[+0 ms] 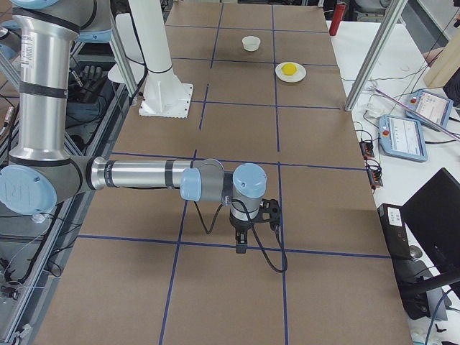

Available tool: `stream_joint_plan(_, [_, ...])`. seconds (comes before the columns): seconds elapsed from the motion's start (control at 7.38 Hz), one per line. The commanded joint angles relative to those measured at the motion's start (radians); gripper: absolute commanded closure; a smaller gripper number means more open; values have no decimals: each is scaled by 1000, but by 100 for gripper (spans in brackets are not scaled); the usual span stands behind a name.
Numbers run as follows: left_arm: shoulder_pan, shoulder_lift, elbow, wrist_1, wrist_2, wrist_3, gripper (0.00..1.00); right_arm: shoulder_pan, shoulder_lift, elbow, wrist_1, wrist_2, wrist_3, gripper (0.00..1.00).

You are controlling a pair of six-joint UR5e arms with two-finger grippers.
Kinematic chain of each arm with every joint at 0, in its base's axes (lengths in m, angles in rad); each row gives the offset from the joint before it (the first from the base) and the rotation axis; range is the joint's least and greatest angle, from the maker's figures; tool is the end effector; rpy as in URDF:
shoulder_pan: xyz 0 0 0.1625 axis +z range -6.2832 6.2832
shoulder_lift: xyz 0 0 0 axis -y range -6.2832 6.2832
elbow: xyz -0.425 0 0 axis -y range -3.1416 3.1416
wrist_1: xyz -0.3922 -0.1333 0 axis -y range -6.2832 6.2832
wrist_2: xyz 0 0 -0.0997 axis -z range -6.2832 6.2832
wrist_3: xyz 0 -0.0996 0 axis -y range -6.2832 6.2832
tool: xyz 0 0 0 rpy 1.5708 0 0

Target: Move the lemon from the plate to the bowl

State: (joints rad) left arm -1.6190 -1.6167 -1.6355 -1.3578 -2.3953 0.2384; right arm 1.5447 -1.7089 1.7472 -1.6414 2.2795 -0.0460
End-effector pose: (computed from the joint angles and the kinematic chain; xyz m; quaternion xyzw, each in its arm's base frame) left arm -0.0843 -0.4981 0.6212 0.0107 0.4027 0.0665 0.9128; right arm 0.0572 -0.4323 0.6472 -0.0117 -0.3471 -0.0282 0.9373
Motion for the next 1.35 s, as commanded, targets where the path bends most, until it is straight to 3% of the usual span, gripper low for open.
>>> stream_joint_plan(0.0, [1, 21, 8, -98, 1, 5, 0, 0, 0, 0, 0, 0, 0, 0])
stream_joint_plan(0.14, [4, 24, 5, -116, -4, 8, 0, 0, 0, 0, 0, 0, 0, 0])
stream_joint_plan(0.54, [229, -38, -4, -465, -13, -121, 0, 0, 0, 0, 0, 0, 0, 0])
stream_joint_plan(0.95, [500, -280, 17, -491, 1, -462, 1, 0, 0, 0, 0, 0, 0, 0])
stream_joint_plan(1.22, [573, -456, 153, -500, 33, -592, 3, 0, 0, 0, 0, 0, 0, 0])
